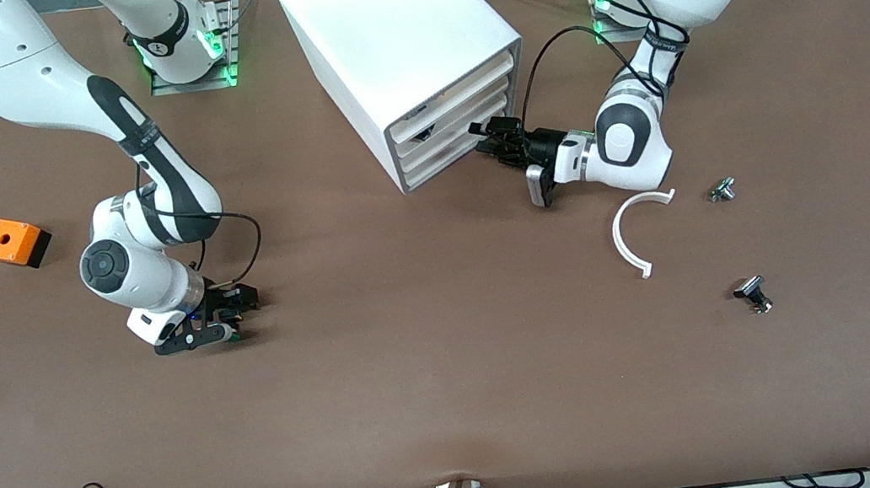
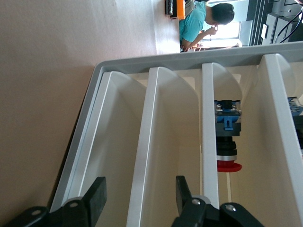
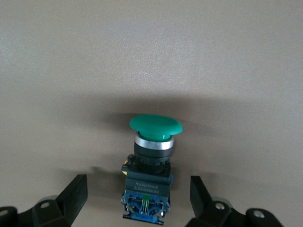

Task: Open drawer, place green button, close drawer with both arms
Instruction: 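Grasp the green button with the right gripper while the left gripper grips the drawer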

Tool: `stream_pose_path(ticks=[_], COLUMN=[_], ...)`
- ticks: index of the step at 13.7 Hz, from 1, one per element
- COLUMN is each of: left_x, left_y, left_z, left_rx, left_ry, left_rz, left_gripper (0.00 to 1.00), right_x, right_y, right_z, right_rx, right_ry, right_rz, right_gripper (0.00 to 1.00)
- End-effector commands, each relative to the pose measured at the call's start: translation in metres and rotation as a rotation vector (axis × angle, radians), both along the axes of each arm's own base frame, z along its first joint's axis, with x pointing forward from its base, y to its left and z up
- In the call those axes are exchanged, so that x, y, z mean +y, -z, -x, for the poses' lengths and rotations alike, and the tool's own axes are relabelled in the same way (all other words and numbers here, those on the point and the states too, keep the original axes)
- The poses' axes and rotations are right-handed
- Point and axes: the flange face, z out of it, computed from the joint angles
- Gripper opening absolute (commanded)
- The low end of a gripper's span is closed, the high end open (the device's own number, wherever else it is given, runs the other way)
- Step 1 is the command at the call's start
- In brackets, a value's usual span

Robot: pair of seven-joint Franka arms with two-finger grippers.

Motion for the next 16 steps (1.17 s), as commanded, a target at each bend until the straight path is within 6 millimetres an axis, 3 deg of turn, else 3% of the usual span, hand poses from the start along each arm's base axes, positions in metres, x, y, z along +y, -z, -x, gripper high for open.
stream_pose_path(ticks=[1, 4, 5, 9, 11, 13, 16], left_x=[-0.008, -0.017, -0.021, -0.018, -0.019, -0.008, 0.008], left_y=[0.004, 0.011, 0.016, 0.017, 0.016, 0.013, 0.003], left_z=[0.009, 0.022, 0.027, 0.023, 0.022, 0.007, -0.02], left_rx=[-0.006, -0.013, -0.006, -0.008, -0.01, -0.029, -0.074], left_ry=[-0.018, -0.003, 0.008, 0.001, 0.0, -0.014, 0.001], left_rz=[0.017, -0.001, -0.002, 0.001, 0.001, 0.0, -0.01], left_gripper=[0.6, 0.42, 0.41, 0.0, 0.0, 0.0, 0.0], right_x=[-0.003, -0.003, -0.003, 0.008, 0.02, 0.037, 0.08], right_y=[0.001, 0.001, -0.002, -0.022, -0.039, -0.065, -0.112], right_z=[0.001, 0.0, -0.001, -0.008, -0.018, -0.033, -0.049], right_rx=[-0.008, -0.009, -0.014, -0.046, -0.056, -0.046, -0.026], right_ry=[-0.014, -0.02, -0.023, -0.033, -0.042, -0.022, 0.011], right_rz=[0.001, 0.007, 0.009, 0.003, -0.001, -0.004, -0.005], right_gripper=[0.56, 0.12, 0.0, 0.0, 0.0, 0.0, 0.0])
